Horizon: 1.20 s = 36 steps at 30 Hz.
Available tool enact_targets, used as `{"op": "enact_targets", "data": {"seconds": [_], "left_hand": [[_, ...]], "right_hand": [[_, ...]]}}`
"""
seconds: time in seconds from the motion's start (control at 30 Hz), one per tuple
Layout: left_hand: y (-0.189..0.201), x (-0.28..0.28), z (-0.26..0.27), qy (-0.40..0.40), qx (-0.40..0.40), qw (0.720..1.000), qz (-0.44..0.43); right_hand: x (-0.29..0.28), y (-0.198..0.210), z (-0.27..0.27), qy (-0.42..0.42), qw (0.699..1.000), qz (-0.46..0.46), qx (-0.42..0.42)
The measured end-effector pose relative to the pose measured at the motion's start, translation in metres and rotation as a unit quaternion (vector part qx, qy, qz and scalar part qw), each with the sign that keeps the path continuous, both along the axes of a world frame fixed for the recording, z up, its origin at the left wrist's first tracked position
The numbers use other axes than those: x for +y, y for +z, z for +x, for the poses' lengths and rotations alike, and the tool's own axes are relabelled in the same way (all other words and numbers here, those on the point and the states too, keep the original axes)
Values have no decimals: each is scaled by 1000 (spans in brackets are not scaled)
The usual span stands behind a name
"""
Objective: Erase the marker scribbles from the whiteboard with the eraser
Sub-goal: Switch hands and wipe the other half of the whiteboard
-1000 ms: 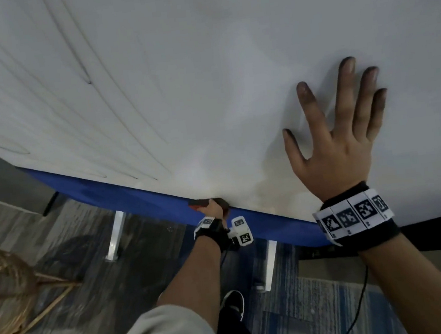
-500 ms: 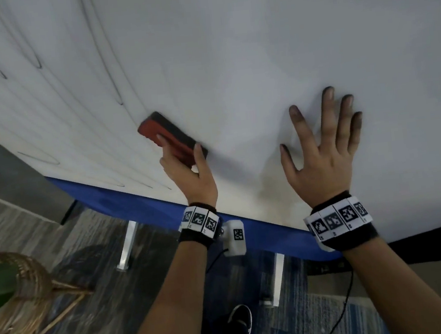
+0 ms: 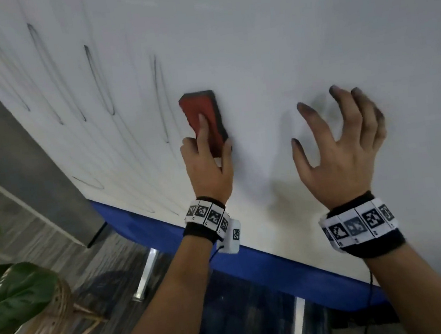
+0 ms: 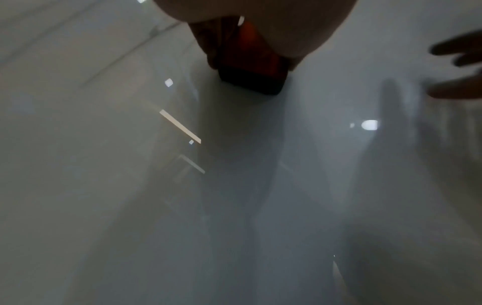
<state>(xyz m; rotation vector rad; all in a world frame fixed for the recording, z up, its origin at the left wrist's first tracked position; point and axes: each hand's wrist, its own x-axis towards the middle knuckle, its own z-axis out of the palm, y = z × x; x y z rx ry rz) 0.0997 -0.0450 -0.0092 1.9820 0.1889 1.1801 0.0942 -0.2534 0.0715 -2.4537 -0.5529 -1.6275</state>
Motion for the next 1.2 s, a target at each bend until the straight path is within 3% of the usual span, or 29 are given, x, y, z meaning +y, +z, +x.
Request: {"op": "enact_targets", "data": {"seconds": [0.03,0.1,0.2,0.27,0.33,0.4,0.5,0.57,0.63,0.7,0.77,0.83,0.9,0.97,1.03,1.1,1.2], "left_hand": [[7,5,3,1,-7,999,38],[5,12,4,14,7,1000,21],[-17,25,3,44,55,984,-166],[-21,30,2,61,71,968,-232],[-6,26,0,45,66,980,-184],[20,18,-3,7,27,999,-39],[57,22,5,18,-6,993,120],[69,34,9,39,-6,992,119],[69,56,13,63,14,998,10],[69,82,18,92,39,985,-143],[74,94,20,114,64,973,-190],[75,79,15,88,71,985,-129],[67,46,2,29,61,998,17],[52,25,-9,-7,58,987,148],[48,32,-7,-7,52,979,199],[56,55,-3,5,48,977,210],[83,98,8,45,53,995,76]], "right_hand": [[4,9,2,3,1000,9,-1],[10,16,3,7,1000,19,22],[6,-1,3,-14,997,-19,71],[-1,-16,5,-23,995,-53,76],[-4,-20,5,-21,997,-51,57],[3,-10,5,-10,999,-16,26],[19,17,10,15,1000,27,2],[26,27,16,21,999,41,10],[27,23,19,12,999,39,26],[24,9,19,0,999,18,37],[22,-4,20,-6,999,6,36],[26,-12,21,-5,1000,17,25],[38,-14,22,0,999,51,15],[50,-17,20,2,996,85,22],[55,-21,19,-1,995,92,34],[51,-25,19,-5,996,75,40],[42,-27,19,-10,999,38,32]]}}
